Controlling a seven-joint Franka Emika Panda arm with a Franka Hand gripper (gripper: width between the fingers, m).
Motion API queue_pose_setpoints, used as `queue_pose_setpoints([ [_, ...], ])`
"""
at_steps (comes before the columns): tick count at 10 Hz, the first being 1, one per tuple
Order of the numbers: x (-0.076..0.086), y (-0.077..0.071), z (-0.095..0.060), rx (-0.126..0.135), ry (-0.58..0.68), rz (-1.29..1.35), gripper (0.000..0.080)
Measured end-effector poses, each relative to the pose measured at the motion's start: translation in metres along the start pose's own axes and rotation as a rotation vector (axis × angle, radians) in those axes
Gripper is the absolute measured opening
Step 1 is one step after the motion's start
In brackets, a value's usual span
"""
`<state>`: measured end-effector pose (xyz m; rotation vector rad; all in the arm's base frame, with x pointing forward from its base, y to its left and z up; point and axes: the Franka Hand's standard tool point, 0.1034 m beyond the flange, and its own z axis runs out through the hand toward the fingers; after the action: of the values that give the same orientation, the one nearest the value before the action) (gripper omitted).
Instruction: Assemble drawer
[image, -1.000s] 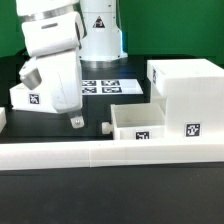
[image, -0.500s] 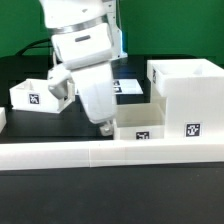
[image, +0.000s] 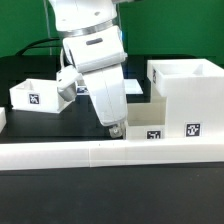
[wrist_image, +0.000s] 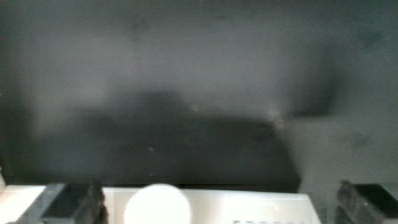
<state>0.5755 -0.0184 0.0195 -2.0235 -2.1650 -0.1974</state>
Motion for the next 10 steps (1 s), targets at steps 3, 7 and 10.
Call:
queue_pose_setpoints([
  [3, 0.017, 0.004, 0.005, 0.005, 0.012, -0.003, 0.0649],
  [7, 0.05, 0.016, 0.006, 0.015, -0.002, -0.022, 0.0649],
  [10, 0.046, 0.016, 0.005, 0.014, -0.024, -0.018, 0.0649],
])
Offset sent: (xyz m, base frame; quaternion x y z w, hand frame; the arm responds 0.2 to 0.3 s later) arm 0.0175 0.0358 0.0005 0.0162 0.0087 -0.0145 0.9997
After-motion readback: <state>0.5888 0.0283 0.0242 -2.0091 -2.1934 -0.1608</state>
